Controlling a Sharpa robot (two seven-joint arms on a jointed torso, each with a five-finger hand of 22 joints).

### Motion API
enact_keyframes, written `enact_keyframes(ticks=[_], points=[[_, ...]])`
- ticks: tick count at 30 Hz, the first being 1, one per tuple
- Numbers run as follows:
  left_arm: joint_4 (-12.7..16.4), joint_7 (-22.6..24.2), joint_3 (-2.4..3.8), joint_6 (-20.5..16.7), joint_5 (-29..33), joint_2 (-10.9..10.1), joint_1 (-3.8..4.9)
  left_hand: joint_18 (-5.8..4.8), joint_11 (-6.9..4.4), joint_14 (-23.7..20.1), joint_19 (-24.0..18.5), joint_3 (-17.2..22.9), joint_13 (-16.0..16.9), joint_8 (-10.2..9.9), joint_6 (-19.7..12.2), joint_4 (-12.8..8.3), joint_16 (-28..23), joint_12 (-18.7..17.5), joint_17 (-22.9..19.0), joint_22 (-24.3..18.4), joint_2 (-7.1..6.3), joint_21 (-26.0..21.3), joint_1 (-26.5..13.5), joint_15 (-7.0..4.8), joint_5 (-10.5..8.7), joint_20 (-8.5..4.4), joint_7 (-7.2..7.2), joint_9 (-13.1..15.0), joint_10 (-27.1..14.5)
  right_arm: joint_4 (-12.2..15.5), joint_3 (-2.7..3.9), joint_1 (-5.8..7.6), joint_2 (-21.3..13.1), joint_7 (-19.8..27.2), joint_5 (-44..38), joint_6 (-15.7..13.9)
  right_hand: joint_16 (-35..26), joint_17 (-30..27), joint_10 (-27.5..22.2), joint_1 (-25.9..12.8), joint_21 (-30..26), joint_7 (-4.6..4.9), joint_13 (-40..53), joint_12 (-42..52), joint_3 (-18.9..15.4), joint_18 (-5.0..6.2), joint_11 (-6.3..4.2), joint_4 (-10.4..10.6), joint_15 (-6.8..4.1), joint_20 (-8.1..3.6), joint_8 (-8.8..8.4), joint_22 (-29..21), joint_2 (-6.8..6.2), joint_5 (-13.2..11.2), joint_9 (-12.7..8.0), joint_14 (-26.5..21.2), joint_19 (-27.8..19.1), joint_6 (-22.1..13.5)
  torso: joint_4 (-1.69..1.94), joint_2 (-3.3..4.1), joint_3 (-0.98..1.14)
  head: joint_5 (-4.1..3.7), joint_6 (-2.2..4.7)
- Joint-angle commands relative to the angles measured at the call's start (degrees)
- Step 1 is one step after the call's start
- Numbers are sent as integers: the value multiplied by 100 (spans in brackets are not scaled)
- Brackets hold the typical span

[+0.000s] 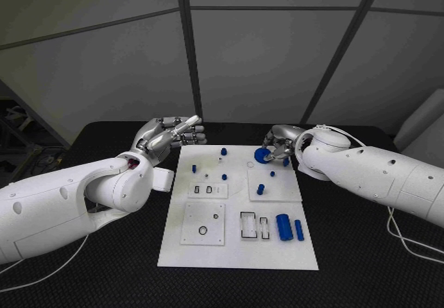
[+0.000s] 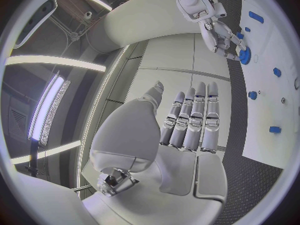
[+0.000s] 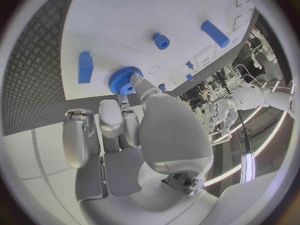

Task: Assemble the parts on the task board

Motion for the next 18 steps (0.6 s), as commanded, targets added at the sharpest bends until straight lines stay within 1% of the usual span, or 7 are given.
enact_keyframes(ticks=[1,6,10,13,18], points=[[14,29,5,67,-20,-2,8,-97,12,-1,12,-33,5,-33,-9,-9,-37,-27,8,-5,32,-28,-22,34,-11,31,65,-2,10,41,-4,2,-2,122,-292,-317,23,-8,63,-70,34,-27,609,30,48,-88,-14,2,-46,-57,54,914,13,1,28,31,159,122,2,-1,-1,-1,4],[17,26,5,71,-20,-9,8,-97,12,-1,12,-33,5,-33,-9,-9,-37,-27,8,-5,32,-28,-22,34,-11,31,65,-2,10,75,-4,0,-5,155,-345,-581,21,-11,72,-130,33,-42,615,32,60,-88,-26,17,-60,-72,47,912,5,-37,18,33,157,174,2,-1,-4,-6,12],[20,25,5,72,-20,-12,8,-97,12,-1,12,-33,5,-33,-9,-9,-37,-27,8,-5,32,-28,-22,34,-11,31,65,-2,10,145,-4,0,-18,168,-391,-685,20,-12,67,-144,33,-42,606,25,63,-87,-27,23,-62,-75,41,911,5,-38,14,33,156,177,4,2,-1,0,24],[22,24,5,74,-20,-16,8,-97,12,-1,12,-33,5,-33,-9,-9,-37,-27,8,-5,32,-28,-22,34,-11,31,65,-2,10,267,-3,-1,-40,169,-450,-761,21,-11,64,-149,33,-41,603,22,64,-88,-27,25,-63,-76,39,913,5,-36,13,34,157,179,-1,-2,-4,15,25],[21,18,5,77,-20,-20,8,-97,12,-1,12,-33,5,-33,-9,-9,-37,-27,8,-5,32,-28,-22,34,-11,31,65,-2,10,512,-1,2,-50,136,-592,-874,20,-11,68,-159,35,-41,608,25,69,-89,-28,27,-64,-78,31,918,4,-25,9,34,160,183,1,-4,-6,17,34]])
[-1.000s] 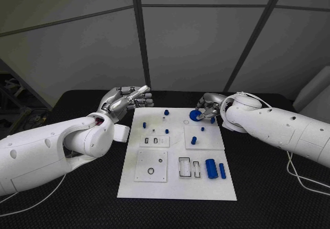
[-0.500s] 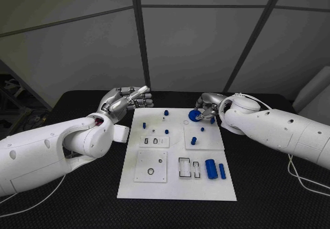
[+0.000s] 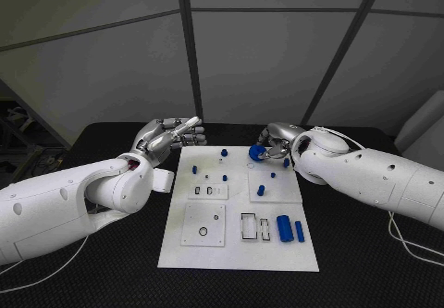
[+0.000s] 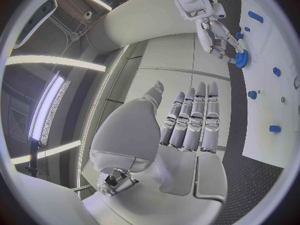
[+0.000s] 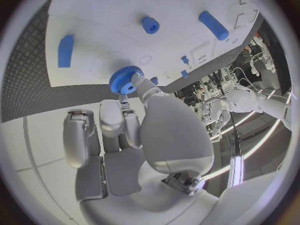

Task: Assemble the parts on the task board

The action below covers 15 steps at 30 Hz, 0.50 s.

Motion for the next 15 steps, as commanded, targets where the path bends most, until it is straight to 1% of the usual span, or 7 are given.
enact_keyframes(ticks=[1,4,7,9,11,15], points=[[14,21,5,75,-20,-4,8,-97,12,-1,12,-33,5,-33,-9,-9,-37,-28,9,-6,32,-28,-22,34,-11,31,65,-2,10,157,5,14,18,25,-269,-315,19,-9,42,-34,36,4,611,26,48,-90,0,-7,-43,-53,-17,920,3,13,0,53,174,49,0,-1,-4,-2,9],[14,16,5,74,-20,-6,8,-97,12,-1,12,-33,5,-33,-9,-9,-37,-28,9,-6,32,-28,-22,34,-11,31,65,-2,10,222,5,17,106,-1,-354,-314,18,-10,43,-29,36,1,613,25,64,-90,-3,-16,-45,-55,-26,922,5,29,-5,54,174,58,3,1,2,1,26],[12,15,5,72,-20,-6,9,-97,12,-1,12,-33,5,-33,-9,-9,-37,-28,9,-6,32,-28,-22,34,-11,31,65,-2,10,184,4,18,272,-20,-394,-275,19,-10,38,-31,33,1,606,20,66,-88,-3,-17,-46,-56,-29,915,3,30,-7,54,169,58,16,5,-1,7,38],[5,16,5,70,-20,-1,9,-97,12,-1,12,-33,5,-33,-9,-9,-37,-28,9,-6,32,-28,-22,34,-11,31,65,-2,10,140,2,18,377,-23,-405,-269,18,-10,38,-40,34,4,605,18,67,-89,-2,-16,-46,-57,-37,916,-2,30,-11,54,170,56,17,4,-3,13,30],[-5,17,5,69,-20,6,9,-97,12,-1,12,-33,5,-33,-9,-9,-37,-28,9,-6,32,-28,-22,34,-11,31,65,-2,10,101,-2,18,473,-16,-416,-268,18,-10,37,-41,34,4,605,18,67,-89,-2,-16,-46,-57,-38,915,-3,30,-11,54,170,56,15,6,-1,50,24],[-24,17,5,67,-20,20,9,-96,12,2,15,-37,6,-37,-6,-10,-44,-32,12,-10,43,-31,-23,34,-11,31,65,-2,12,50,-26,16,630,2,-440,-252,17,-13,33,-52,34,7,599,12,72,-89,1,-12,-46,-58,-47,916,-2,23,-16,54,170,58,9,7,0,58,27]])
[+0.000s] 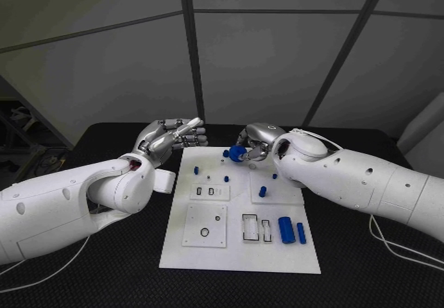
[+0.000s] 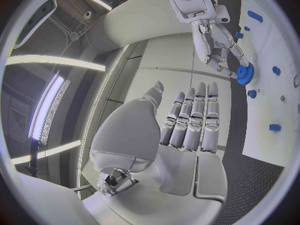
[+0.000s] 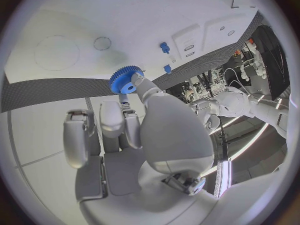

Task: Assemble the parts on the task board

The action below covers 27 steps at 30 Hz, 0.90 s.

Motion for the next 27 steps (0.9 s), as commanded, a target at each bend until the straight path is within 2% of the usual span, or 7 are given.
enact_keyframes(ticks=[1,10,14,27], points=[[-11,25,5,64,-20,16,9,-97,12,2,15,-37,6,-37,-6,-10,-21,-32,5,-5,43,-31,-23,34,-11,31,65,-2,12,-34,-11,10,93,19,-140,-72,17,-7,33,-53,34,8,599,12,30,-89,1,1,-29,-38,-25,916,-2,11,11,36,149,24,-3,2,1,15,-5],[-34,28,5,66,-20,46,9,-97,12,2,15,-37,6,-37,-6,-10,-21,-32,5,-5,43,-31,-23,34,-11,31,65,-2,12,-86,-27,3,321,29,-177,-9,15,-10,31,-77,33,17,597,8,39,-89,6,4,-26,-39,-55,914,-10,1,-3,37,147,14,3,6,3,52,-5],[-37,28,5,64,-20,54,10,-97,12,2,15,-37,6,-37,-6,-10,-21,-32,5,-5,43,-31,-23,34,-11,31,65,-2,12,-117,-39,-2,382,29,-183,36,16,-8,31,-89,30,20,597,7,41,-88,9,6,-24,-38,-69,909,-17,-5,-9,37,143,11,-6,7,5,54,1],[-47,27,6,70,-20,88,10,-97,12,2,15,-37,6,-37,-6,-10,-21,-32,5,-5,43,-31,-23,34,-11,31,65,-2,12,-322,-130,-32,552,51,-187,221,13,-13,15,-123,25,31,578,-11,48,-85,19,8,-18,-35,-115,897,-37,-10,-30,38,133,-8,-14,4,8,83,-36]])
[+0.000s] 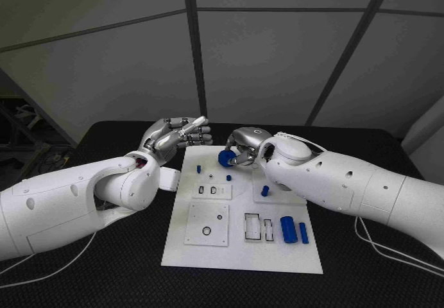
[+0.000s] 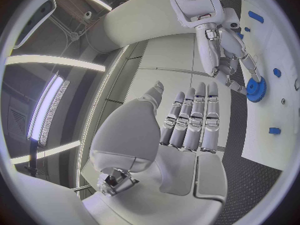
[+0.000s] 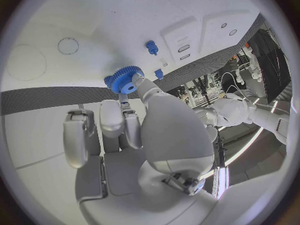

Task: Assemble the parts on the task board

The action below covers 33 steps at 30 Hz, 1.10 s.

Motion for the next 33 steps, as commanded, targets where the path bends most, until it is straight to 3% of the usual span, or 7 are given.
enact_keyframes(ticks=[1,9,21,33], points=[[-2,31,5,69,-20,11,9,-96,12,2,15,-37,6,-37,-6,-10,-22,-32,6,-6,43,-31,-23,34,-11,31,65,-2,13,-16,-9,5,28,48,-42,125,14,-8,14,-45,23,31,578,-12,34,-84,20,-7,-17,-35,-24,894,-3,-10,8,38,131,-9,-11,-3,1,6,-13],[-6,31,5,74,-20,21,9,-96,12,2,15,-37,6,-37,-6,-10,-22,-32,6,-6,43,-31,-23,34,-11,31,65,-2,13,-71,-22,-7,86,56,-42,147,13,-10,-18,-78,15,44,541,-47,50,-80,30,-9,-8,-27,-107,875,-25,-16,-27,39,115,-65,-8,-5,0,-2,-17],[-1,27,5,80,-20,25,10,-96,12,2,15,-37,6,-37,-6,-10,-22,-32,6,-6,43,-31,-23,34,-11,31,65,-2,13,-174,-26,-12,164,69,-42,235,10,-22,-138,-199,-19,43,404,-181,30,-64,40,-9,10,0,-618,812,-110,-177,-193,40,62,-630,-8,-5,-2,9,-37],[-30,2,5,84,-20,29,10,-96,13,6,19,-45,6,-44,-2,-11,-31,-38,10,-11,54,-35,-27,34,-11,31,65,-1,16,-219,-26,-13,184,59,-42,320,9,-26,-175,-224,-34,41,363,-220,2,-57,36,3,10,-2,-728,783,-119,-227,-197,40,39,-745,-7,-7,0,10,-38]])
